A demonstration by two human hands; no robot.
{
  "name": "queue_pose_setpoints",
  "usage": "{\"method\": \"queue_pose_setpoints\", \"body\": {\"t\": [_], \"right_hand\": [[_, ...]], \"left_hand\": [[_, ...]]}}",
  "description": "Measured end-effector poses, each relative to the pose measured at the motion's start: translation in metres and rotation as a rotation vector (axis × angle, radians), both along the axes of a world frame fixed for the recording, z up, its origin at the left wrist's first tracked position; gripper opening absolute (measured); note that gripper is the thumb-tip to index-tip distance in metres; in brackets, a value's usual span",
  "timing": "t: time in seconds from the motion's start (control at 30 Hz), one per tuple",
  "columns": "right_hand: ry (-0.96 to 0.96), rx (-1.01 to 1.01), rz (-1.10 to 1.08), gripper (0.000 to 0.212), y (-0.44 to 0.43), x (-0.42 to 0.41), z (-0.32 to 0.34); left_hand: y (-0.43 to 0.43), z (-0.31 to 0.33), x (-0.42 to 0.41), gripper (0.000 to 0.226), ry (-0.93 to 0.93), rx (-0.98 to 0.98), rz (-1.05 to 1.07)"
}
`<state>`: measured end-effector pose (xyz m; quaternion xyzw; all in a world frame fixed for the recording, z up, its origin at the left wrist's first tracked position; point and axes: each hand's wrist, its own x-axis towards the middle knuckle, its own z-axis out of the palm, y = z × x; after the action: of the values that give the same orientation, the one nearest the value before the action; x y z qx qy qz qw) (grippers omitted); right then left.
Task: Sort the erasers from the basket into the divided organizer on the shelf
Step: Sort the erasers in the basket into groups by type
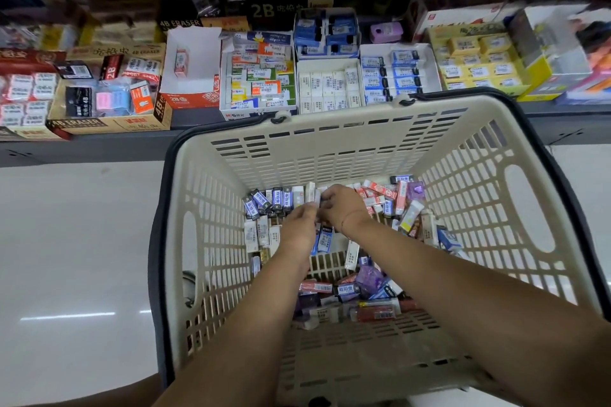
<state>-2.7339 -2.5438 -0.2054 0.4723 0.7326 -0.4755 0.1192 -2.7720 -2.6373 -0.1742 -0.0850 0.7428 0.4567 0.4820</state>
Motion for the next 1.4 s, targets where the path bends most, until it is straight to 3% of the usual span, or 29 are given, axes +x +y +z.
{"method": "queue_pose_setpoints", "body": {"t": [0.07,0.2,0.33,0.43,0.53,0.7,0.9,1.0,1.13,1.23,1.3,1.4], "right_hand": [[-0.008,0.036,0.045,0.019,0.001,-0.002,-0.001],[-0.009,0.116,0.021,0.022,0.003,-0.009,0.0],[-0.025,0.185,-0.06,0.023,0.014,-0.003,-0.005],[0.041,0.183,-0.094,0.019,0.013,-0.002,-0.005],[0.084,0.172,0.003,0.012,0.004,-0.009,0.0],[-0.104,0.153,0.107,0.04,-0.002,-0.018,-0.004],[-0.216,0.163,0.075,0.038,-0.004,-0.024,0.002],[-0.178,0.042,0.014,0.034,-0.009,-0.02,0.01],[-0.066,-0.313,-0.02,0.022,-0.042,-0.021,0.018],[-0.125,-0.405,-0.028,0.021,-0.066,-0.031,0.014],[-0.161,-0.418,-0.044,0.021,-0.075,-0.037,0.005],[-0.181,-0.203,0.135,0.028,-0.073,-0.032,0.002]], "left_hand": [[0.0,0.0,-0.001,0.027,0.092,0.013,-0.062],[0.0,-0.002,-0.007,0.04,0.359,-0.044,-0.371],[-0.002,-0.008,-0.013,0.046,0.362,-0.094,-0.485],[-0.006,-0.012,-0.013,0.05,0.351,-0.082,-0.432],[-0.006,-0.011,-0.009,0.048,0.293,-0.026,-0.304],[-0.01,-0.01,-0.011,0.032,0.196,0.046,-0.097],[-0.03,-0.004,-0.039,0.032,0.209,0.024,0.103],[-0.042,0.0,-0.056,0.034,0.222,0.039,0.171],[-0.055,0.002,-0.063,0.037,0.212,0.02,0.214],[-0.057,0.002,-0.06,0.036,0.162,0.005,0.168],[-0.06,-0.001,-0.058,0.038,0.157,-0.009,0.138],[-0.059,-0.005,-0.052,0.036,0.231,-0.038,0.056]]}}
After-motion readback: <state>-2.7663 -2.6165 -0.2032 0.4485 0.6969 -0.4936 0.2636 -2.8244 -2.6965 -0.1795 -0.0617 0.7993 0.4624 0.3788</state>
